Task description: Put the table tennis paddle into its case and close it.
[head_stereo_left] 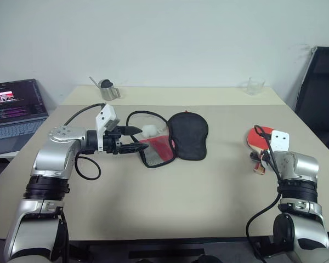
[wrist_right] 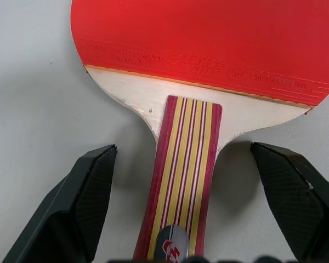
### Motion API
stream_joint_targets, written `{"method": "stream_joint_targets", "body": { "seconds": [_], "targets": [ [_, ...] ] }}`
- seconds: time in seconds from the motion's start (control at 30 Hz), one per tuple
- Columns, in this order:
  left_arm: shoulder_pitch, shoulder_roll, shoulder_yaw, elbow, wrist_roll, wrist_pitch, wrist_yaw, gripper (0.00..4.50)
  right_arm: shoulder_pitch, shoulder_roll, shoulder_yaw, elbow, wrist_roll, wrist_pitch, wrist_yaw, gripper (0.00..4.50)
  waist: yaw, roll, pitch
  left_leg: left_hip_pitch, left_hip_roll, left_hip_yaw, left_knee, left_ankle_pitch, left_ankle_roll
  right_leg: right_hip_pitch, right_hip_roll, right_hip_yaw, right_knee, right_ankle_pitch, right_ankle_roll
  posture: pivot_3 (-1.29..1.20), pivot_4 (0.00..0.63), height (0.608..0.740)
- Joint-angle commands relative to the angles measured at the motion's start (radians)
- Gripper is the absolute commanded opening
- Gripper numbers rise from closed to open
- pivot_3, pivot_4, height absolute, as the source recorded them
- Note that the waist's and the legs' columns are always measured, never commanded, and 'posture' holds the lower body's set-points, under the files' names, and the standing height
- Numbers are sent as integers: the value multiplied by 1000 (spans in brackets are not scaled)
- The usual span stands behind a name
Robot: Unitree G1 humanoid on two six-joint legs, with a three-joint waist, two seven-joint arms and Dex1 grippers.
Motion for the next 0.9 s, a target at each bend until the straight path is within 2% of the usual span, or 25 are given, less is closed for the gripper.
{"method": "stream_joint_targets", "body": {
  "seconds": [0.03,0.17,0.27,0.3,0.6,0.9],
  "targets": [
    [-1,13,13,-58,-17,15,10,3634,4,16,2,10,-9,-14,-21,3356,0,0,0,0,0,0,0,0,0,0,0,0,0,0,0,0,150,740],
    [-5,14,13,-63,-16,23,17,3634,-7,9,-2,5,-9,-27,-34,1988,2,-1,0,0,0,0,0,0,0,0,0,0,0,0,0,0,150,740],
    [-10,14,13,-62,-13,26,20,3634,-17,4,-6,-3,-10,-29,-46,1157,3,0,0,-1,0,0,0,0,0,0,0,0,-2,0,0,0,150,740],
    [-12,15,13,-60,-12,26,20,3634,-20,2,-3,-11,-10,-29,-45,1044,3,0,0,-1,0,0,-1,0,0,0,0,0,-2,0,0,0,150,740],
    [-19,17,9,-57,-8,25,25,3634,-98,9,36,-94,-5,-35,-38,1045,1,1,1,-2,0,0,-3,0,0,-2,0,1,-3,0,0,0,150,740],
    [-10,26,15,-67,-11,28,30,3634,-269,141,47,-91,39,-47,-52,1045,-11,1,1,-4,1,0,-13,0,0,-7,1,4,-9,0,-1,0,150,740]
  ]
}}
